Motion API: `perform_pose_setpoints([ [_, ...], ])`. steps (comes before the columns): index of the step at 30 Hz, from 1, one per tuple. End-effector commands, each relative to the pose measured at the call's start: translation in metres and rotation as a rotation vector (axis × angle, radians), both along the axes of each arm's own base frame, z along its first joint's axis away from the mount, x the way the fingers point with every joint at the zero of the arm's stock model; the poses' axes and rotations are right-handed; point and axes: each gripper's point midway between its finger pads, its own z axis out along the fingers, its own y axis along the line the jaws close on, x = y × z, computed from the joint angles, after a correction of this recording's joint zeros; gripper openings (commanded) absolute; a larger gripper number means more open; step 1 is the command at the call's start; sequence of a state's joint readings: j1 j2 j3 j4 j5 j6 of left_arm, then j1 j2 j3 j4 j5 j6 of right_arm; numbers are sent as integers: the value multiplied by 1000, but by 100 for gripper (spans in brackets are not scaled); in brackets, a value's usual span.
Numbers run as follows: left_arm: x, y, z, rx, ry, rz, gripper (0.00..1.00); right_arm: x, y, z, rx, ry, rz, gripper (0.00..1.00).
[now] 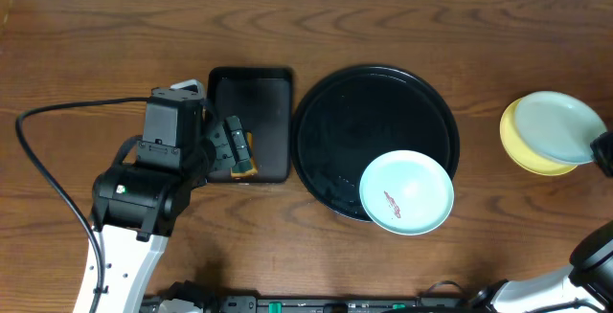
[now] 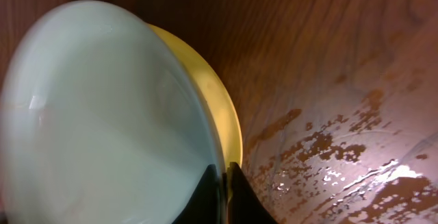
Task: Clean dirty plates on tray and stack at the side
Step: 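Stack the green plate onto the yellow plate and release, then move the right gripper back and grip the last green plate's rim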
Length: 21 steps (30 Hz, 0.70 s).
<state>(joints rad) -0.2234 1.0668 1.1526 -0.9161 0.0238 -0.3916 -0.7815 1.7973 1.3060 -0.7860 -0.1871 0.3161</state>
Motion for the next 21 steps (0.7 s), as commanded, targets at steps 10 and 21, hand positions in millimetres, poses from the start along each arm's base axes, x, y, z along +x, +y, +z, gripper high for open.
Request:
perform_pose_setpoints([
  [10, 2, 1, 5, 2, -14, 0, 92, 66, 112, 108, -98, -324, 450, 50],
  [21, 2, 1, 5, 2, -12, 0, 92, 20, 280, 44, -155, 104, 895, 53],
])
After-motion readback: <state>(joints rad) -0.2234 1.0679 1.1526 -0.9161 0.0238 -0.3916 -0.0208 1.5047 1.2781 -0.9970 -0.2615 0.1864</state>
